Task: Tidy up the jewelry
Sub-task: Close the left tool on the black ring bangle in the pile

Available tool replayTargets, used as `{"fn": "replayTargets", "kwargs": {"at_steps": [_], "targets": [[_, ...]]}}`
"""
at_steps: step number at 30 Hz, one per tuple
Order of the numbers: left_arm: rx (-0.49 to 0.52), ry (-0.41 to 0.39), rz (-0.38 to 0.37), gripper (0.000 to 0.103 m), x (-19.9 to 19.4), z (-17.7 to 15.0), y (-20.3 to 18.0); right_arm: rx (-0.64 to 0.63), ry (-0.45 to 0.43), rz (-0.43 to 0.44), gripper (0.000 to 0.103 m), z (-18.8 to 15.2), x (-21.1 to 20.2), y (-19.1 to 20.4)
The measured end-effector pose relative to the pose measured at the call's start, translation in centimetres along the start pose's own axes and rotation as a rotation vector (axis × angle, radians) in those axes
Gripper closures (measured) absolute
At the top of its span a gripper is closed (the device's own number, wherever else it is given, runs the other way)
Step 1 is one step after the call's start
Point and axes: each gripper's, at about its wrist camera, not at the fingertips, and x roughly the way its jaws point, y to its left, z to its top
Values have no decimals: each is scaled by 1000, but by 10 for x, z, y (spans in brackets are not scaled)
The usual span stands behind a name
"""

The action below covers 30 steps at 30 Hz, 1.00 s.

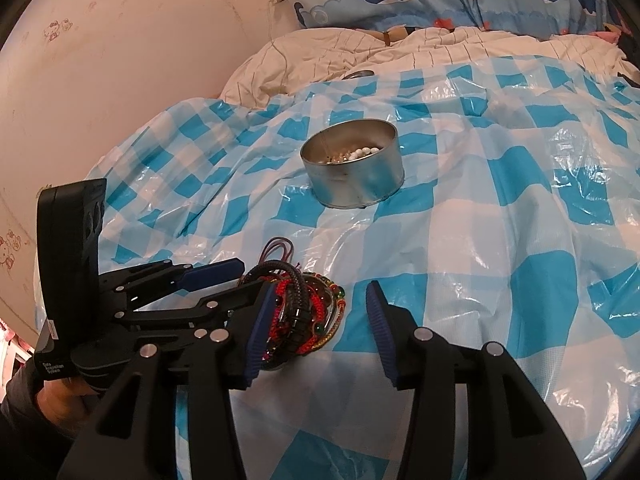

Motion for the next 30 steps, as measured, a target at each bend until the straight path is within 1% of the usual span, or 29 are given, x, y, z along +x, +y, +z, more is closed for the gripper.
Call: {"fn": "replayTargets", "kwargs": {"at_steps": [2,3,5,6,7,8,9,10,16,21,23,24,30], "targets": [[1,2,5,63,1,0,1,0,0,0,57,0,0,0],[-1,2,5,66,1,0,1,0,0,0,57,0,0,0],[-7,4,6,78,1,0,3,-1,0,0,57,0,0,-1],[-11,7,-1,80,1,0,4,-1,0,-1,57,-1,0,1],[-17,13,-20,87,2,0,5,-1,0,-1,57,0,0,1],[-24,7,-35,89,2,-1,6,-1,0,-1,57,0,0,0],[-25,8,-34,90,2,-1,7,-1,0,-1,57,-1,0,1],[-26,8,-32,94,2,-1,8,-1,0,-1,57,-1,0,1],[-64,-1,-46,94,-4,1,18,-8,6,-3,57,-1,1,1],[-116,-23,-84,94,-12,5,30,-29,14,-4,57,-2,4,5],[-152,-21,-136,94,-14,8,38,-49,13,-5,57,-3,4,8],[-167,-26,-141,94,-16,9,42,-63,13,-3,56,-3,4,10],[-207,-55,-97,94,-23,12,58,-165,25,3,56,-10,9,31]]}}
